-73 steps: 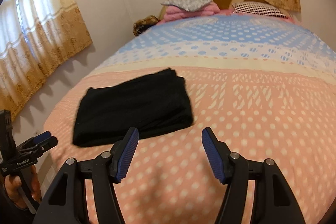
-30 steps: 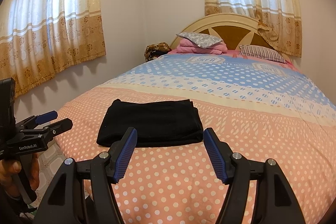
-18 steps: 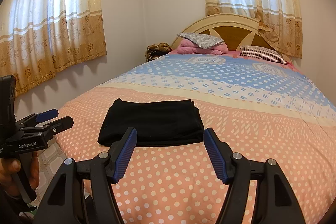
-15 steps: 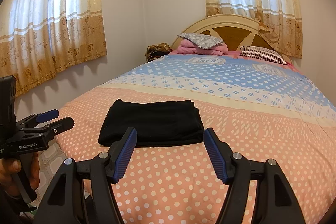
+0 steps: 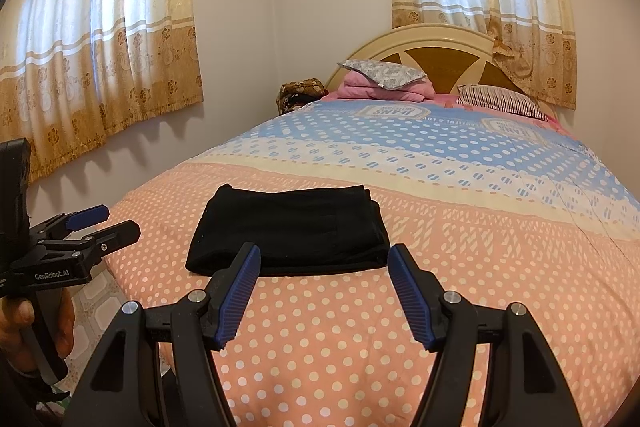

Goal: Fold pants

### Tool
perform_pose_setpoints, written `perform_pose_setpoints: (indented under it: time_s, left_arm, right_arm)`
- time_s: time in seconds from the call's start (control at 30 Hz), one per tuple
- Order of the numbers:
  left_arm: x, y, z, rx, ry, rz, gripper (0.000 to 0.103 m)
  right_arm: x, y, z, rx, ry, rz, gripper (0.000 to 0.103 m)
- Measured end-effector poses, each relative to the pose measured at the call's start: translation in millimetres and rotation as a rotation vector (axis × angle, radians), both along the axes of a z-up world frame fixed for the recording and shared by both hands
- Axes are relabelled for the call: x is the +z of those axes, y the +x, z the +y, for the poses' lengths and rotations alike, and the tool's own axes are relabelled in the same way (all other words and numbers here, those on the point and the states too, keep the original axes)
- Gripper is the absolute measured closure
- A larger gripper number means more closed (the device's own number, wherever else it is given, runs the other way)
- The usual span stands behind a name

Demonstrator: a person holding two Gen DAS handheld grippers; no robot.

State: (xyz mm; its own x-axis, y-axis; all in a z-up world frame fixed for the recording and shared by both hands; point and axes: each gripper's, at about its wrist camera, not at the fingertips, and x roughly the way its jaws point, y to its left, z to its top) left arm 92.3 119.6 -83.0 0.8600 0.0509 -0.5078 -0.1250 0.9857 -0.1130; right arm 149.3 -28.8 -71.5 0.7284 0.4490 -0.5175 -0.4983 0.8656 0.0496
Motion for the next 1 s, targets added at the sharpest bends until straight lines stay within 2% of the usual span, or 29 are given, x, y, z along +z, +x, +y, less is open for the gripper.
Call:
perform_pose_setpoints:
  time_s: [1.0]
  left_arm:
    - [-3.5, 1.3, -3.3, 0.018, 0.019, 0.001, 0.0]
  right_arm:
    - [-3.8, -6.4, 1.9, 0.045, -0.028, -0.004, 0.035]
